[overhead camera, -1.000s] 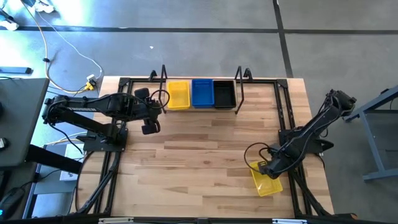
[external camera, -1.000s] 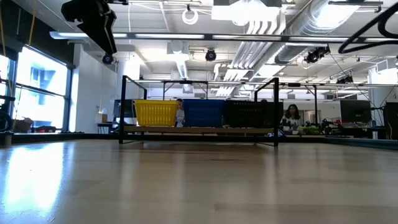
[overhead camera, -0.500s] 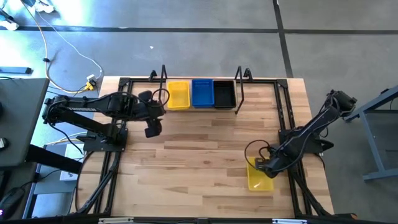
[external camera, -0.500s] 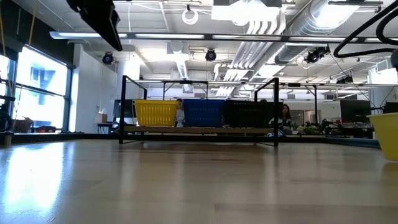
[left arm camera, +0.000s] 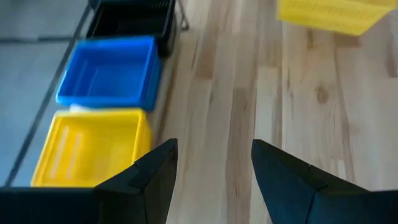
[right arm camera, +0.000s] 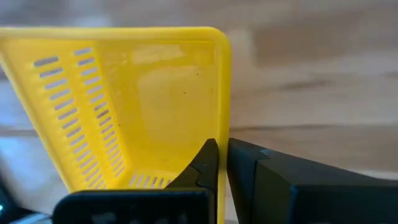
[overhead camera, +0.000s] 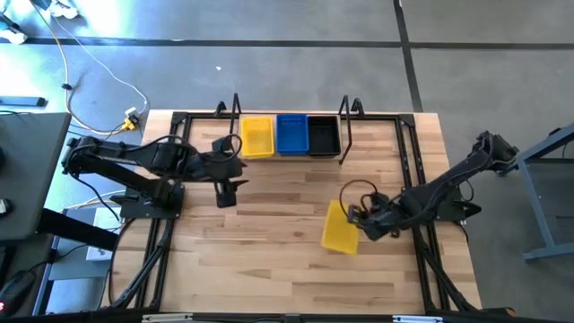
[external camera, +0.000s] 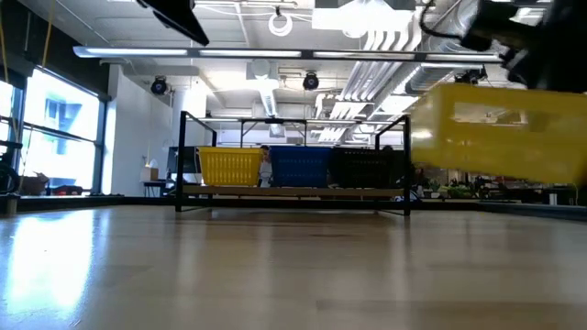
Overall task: Stack baskets on shelf by color
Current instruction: Stack the yellow basket on top of the yellow baskets on the shelf
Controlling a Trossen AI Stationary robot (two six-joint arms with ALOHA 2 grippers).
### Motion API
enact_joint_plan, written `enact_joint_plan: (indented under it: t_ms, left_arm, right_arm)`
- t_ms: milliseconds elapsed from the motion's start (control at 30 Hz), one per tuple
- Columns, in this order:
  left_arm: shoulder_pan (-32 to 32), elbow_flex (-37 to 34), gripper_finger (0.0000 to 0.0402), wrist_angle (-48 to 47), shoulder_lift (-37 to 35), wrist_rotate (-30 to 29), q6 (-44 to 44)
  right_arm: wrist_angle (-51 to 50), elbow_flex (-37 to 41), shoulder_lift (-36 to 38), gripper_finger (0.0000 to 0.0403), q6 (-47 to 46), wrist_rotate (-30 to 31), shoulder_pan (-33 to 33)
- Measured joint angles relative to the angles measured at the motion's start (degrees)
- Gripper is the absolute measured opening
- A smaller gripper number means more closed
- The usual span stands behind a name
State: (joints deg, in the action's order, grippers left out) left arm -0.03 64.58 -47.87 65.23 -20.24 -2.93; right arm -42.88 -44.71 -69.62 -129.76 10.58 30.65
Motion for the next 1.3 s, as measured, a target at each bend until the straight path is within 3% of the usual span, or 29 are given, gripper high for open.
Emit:
enact_joint_plan:
  t_ms: [233, 667, 967, 1300]
  left_arm:
    - [-3.5, 0.0, 0.0197, 5.9, 0.0, -2.3, 5.3]
    - [-9.0, 0.1, 0.0197, 11.5, 6.9, -7.7, 15.5]
    - [-11.8, 0.0, 0.0197, 13.7, 12.3, -9.0, 21.5]
    - [-13.2, 0.0, 0.0197, 15.7, 17.5, -9.1, 29.0]
  right_arm:
    - [-1.5, -7.5, -2.4, 0.0001, 9.0, 7.2, -7.4]
    - [-5.6, -21.6, -14.3, 0.0001, 22.8, 10.7, -19.2]
    - [-1.7, -25.6, -20.7, 0.0001, 23.3, 12.2, -21.4]
    - [3.1, -29.1, -22.8, 0.0000, 23.3, 17.4, -21.4]
